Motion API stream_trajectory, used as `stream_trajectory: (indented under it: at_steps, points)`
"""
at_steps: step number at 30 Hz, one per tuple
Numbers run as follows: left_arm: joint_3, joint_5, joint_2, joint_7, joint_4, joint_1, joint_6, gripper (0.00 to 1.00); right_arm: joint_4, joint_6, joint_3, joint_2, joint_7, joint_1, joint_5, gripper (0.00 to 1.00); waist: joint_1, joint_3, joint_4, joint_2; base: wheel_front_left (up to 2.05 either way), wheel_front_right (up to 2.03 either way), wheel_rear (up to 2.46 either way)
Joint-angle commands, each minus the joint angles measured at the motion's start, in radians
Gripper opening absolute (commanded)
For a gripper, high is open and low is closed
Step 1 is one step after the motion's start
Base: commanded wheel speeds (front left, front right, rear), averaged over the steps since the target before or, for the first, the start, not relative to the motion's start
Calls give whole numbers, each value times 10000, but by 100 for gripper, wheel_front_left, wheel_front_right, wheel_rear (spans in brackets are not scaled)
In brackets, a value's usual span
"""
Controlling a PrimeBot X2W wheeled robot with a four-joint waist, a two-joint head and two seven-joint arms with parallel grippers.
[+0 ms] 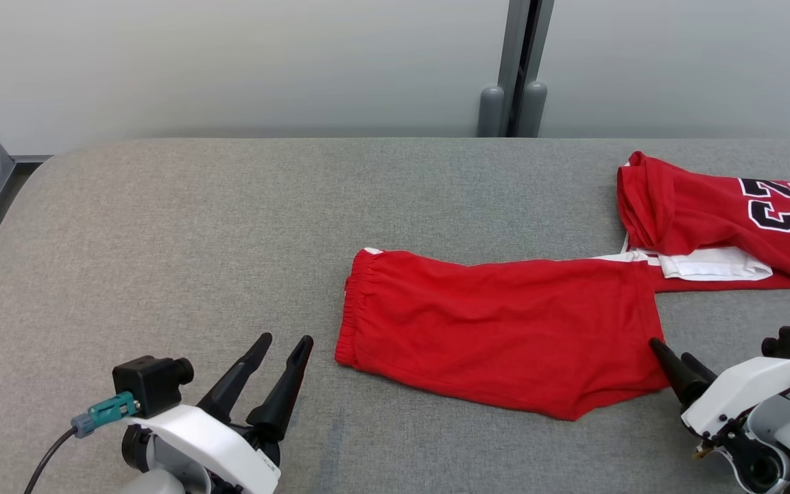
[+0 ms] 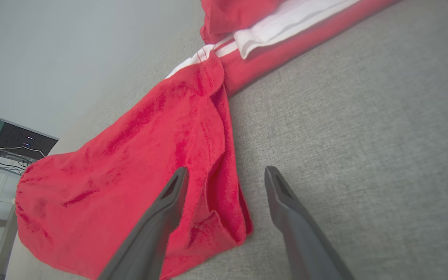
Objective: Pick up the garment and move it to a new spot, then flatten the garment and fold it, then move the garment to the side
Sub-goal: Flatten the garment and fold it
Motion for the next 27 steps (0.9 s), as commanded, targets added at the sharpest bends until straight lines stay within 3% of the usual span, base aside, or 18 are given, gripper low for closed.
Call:
stream_trajectory:
  at_steps: [1, 8, 12, 15, 17, 19, 20, 27]
  points:
    - [106, 45, 36, -15, 24, 114, 40, 100, -72, 5, -19, -144, -114, 71, -98, 100, 0, 7, -23, 0, 0, 0, 0]
    - [780, 487, -149, -16, -25, 370, 55, 100, -567, 5, -386, -935, -829, -225, -1096, 100, 0, 56, -186, 0, 0, 0, 0]
    - [1104, 736, -299, -17, -22, 591, 44, 100, -544, 5, -1197, -1024, -895, -449, -2165, 100, 0, 77, -267, 0, 0, 0, 0]
    - [1432, 996, -496, -18, 1, 785, -17, 100, -825, 5, -2588, -619, -891, -117, -3786, 100, 0, 83, -287, 0, 0, 0, 0]
    - [1692, 1412, -690, -18, 86, 925, -26, 100, -1331, 5, -4134, -183, -894, 561, -5725, 100, 0, 32, -205, 0, 0, 0, 0]
    - [1758, 1553, -759, -18, 132, 970, -26, 100, -1525, 5, -4604, 51, -897, 891, -6254, 100, 0, 4, -164, 0, 0, 0, 0]
    - [1904, 1799, -926, -18, 204, 1068, -69, 100, -1845, 5, -5423, 487, -896, 1512, -7301, 100, 0, -48, -87, 0, 0, 0, 0]
    - [2524, 2886, -1232, -19, 401, 1260, -94, 100, -2289, 5, -7276, 1564, -899, 2724, -10087, 100, 0, -140, 67, 0, 0, 0, 0]
